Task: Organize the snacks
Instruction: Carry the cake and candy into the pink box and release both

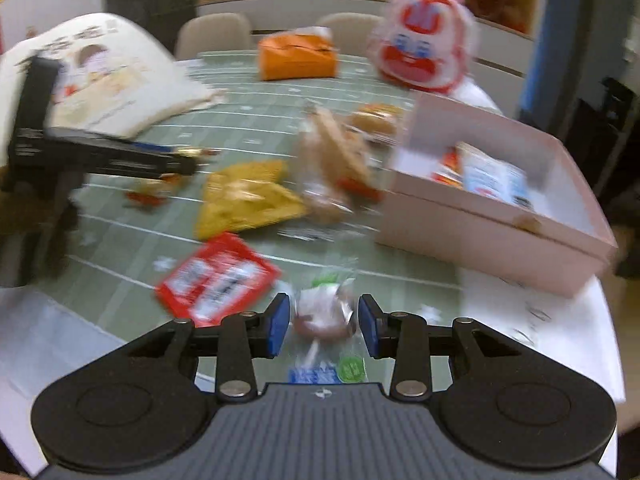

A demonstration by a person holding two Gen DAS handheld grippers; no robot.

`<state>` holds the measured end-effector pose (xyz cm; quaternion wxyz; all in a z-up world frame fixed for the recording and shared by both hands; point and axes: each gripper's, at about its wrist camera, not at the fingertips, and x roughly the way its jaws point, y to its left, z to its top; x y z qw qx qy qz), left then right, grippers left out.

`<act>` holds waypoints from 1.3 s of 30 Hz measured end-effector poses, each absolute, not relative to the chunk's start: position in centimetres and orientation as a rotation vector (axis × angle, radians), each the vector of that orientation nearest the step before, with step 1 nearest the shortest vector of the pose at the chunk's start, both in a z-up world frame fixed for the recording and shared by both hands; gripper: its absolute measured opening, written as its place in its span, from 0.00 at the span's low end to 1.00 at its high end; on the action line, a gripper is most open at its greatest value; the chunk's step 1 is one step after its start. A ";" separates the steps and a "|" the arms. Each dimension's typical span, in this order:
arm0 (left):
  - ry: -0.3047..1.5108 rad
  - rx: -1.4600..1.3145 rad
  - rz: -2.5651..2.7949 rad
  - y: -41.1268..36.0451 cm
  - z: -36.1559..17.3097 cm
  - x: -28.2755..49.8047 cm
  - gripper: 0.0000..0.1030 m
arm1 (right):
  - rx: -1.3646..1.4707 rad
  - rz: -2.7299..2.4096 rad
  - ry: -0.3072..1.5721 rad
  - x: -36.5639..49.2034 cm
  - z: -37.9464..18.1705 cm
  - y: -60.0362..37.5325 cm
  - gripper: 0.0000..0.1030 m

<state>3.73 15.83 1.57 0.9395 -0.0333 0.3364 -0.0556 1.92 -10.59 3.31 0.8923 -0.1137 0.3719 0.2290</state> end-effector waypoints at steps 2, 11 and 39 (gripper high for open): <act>0.694 -0.032 -0.134 15.0 1.6 3.2 0.47 | -0.217 0.440 0.783 2.2 2.7 -11.6 0.52; 0.720 0.063 -0.198 13.8 1.1 2.3 0.51 | -0.241 0.428 0.731 0.9 1.2 -12.7 0.74; 0.563 -0.114 -0.447 7.5 12.2 -3.7 0.39 | -0.121 0.448 0.652 -0.3 6.2 -21.3 0.36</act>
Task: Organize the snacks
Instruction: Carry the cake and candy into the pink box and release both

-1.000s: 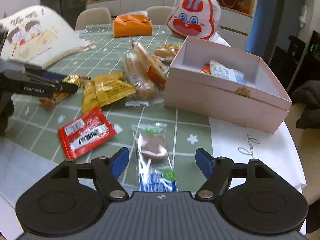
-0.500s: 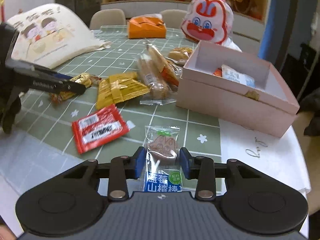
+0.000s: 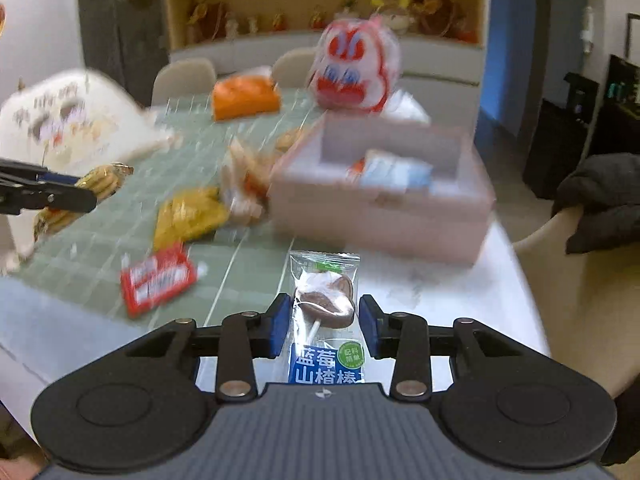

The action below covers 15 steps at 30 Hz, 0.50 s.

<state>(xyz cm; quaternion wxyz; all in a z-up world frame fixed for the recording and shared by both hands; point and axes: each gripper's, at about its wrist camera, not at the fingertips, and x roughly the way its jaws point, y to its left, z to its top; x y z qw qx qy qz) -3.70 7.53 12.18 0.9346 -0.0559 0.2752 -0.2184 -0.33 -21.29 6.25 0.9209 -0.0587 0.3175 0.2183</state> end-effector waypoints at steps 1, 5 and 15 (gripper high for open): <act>0.523 -0.130 -0.468 6.7 13.9 -2.8 0.39 | -0.111 0.442 0.628 -0.2 7.5 -21.7 0.36; 0.443 -0.187 -0.526 3.8 18.1 1.6 0.39 | -0.093 0.406 0.520 1.5 13.8 -23.0 0.36; 0.539 -0.347 -0.403 -0.5 13.6 16.8 0.40 | -0.010 0.266 0.480 10.5 18.5 -24.2 0.36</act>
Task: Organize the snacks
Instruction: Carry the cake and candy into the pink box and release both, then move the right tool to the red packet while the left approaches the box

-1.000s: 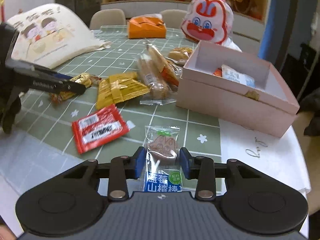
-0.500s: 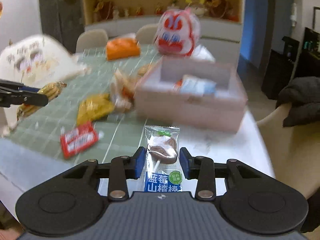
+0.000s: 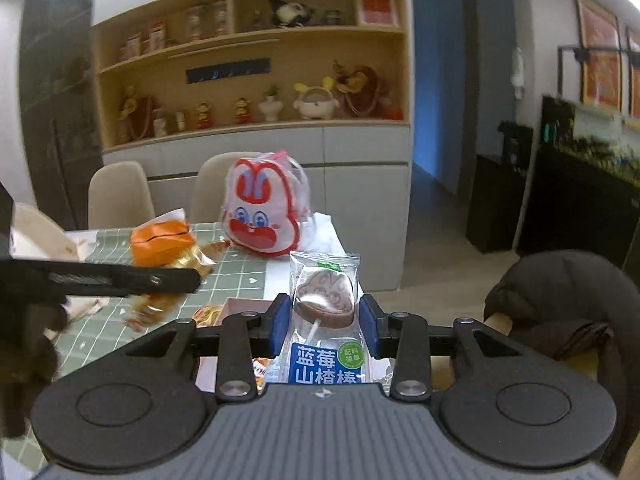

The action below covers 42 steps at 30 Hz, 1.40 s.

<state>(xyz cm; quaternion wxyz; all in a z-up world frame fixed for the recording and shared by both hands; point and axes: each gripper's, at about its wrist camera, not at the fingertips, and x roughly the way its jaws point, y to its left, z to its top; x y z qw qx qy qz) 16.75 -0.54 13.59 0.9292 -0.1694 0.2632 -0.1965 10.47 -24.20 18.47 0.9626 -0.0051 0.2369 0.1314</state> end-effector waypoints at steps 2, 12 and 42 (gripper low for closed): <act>0.589 -0.288 -0.354 -1.3 11.7 19.5 0.44 | 0.007 0.265 0.499 12.0 17.6 -24.7 0.36; 0.626 -0.448 -0.360 3.7 8.2 17.6 0.42 | 0.047 0.268 0.683 19.5 10.6 -23.4 0.36; 0.805 -0.526 -0.198 18.2 1.9 4.0 0.42 | -0.038 0.548 0.720 5.4 3.5 -8.1 0.71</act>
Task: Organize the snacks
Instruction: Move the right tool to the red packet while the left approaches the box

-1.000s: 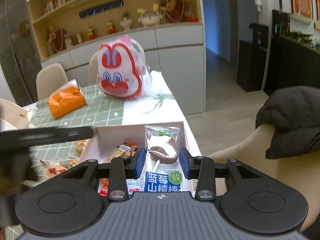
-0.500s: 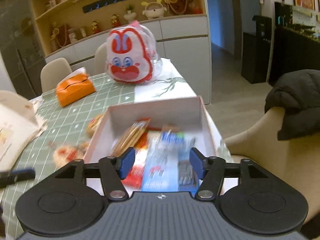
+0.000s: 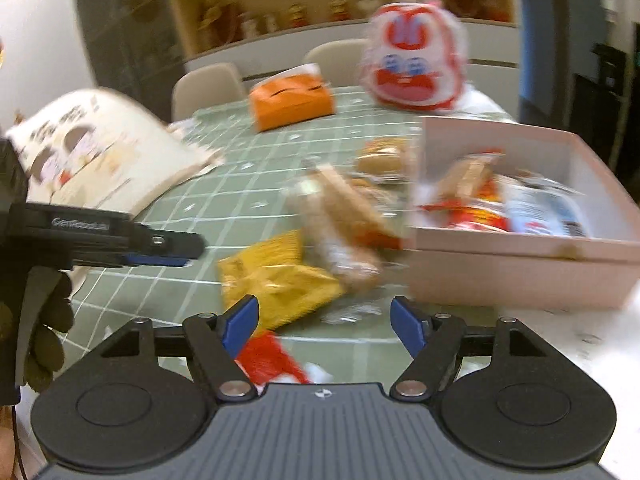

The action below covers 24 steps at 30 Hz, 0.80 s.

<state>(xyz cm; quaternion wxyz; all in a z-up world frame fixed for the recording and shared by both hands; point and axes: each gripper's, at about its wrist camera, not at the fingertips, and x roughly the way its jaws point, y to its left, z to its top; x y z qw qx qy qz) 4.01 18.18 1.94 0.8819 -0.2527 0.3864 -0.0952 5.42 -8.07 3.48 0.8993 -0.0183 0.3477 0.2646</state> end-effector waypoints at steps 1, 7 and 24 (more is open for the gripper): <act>0.818 -0.536 -0.198 18.3 1.7 4.2 0.42 | -0.061 0.558 0.711 5.4 3.5 -7.1 0.71; 0.834 -0.569 -0.222 18.4 1.1 4.4 0.42 | -0.164 0.576 0.639 6.3 3.6 -3.7 0.71; 0.795 -0.556 -0.214 18.4 0.7 4.7 0.42 | -0.290 0.586 0.668 1.4 0.3 -6.7 0.78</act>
